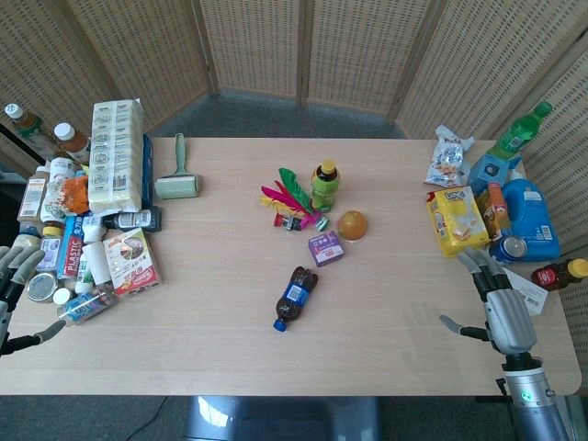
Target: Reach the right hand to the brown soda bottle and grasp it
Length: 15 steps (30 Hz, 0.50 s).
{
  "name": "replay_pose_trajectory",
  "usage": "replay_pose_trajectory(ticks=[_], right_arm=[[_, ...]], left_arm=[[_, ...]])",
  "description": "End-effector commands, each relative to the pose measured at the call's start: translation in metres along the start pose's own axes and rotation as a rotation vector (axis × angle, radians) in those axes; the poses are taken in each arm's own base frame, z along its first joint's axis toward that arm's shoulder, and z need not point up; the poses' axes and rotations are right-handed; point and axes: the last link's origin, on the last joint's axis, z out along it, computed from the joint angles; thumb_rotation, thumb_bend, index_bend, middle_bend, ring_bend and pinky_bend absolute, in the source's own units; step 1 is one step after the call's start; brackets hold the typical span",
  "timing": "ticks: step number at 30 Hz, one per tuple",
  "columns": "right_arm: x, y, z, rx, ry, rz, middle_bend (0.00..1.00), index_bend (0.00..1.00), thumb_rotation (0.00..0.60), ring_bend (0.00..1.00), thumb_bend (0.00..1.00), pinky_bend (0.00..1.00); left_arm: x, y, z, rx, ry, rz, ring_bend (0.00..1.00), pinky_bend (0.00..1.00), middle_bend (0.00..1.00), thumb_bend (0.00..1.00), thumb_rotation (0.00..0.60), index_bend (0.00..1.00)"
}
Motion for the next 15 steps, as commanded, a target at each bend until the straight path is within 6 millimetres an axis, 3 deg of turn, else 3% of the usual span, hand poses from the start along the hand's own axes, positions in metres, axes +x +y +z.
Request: replay_pose_trajectory(ticks=[1,9,15], right_arm=[[-0.001,0.000,0.000,0.000,-0.004,0.000,0.00,0.00,0.600,0.00,0.08,0.00],[-0.016,-0.004,0.008,0.072,-0.083,-0.042,0.00,0.00,0.600,0.00,0.06,0.00],[-0.027,-0.015,0.041,0.240,-0.166,-0.143,0.00,0.00,0.600,0.00,0.05,0.00]], left_arm=[[0.001,0.000,0.000,0.002,0.002,0.000,0.00,0.00,0.00,0.00,0.600,0.00],[0.006,0.000,0.001,0.010,0.016,-0.016,0.00,0.00,0.00,0.00,0.600,0.00],[0.013,0.000,0.002,0.037,0.002,-0.063,0.00,0.00,0.00,0.00,0.600,0.00]])
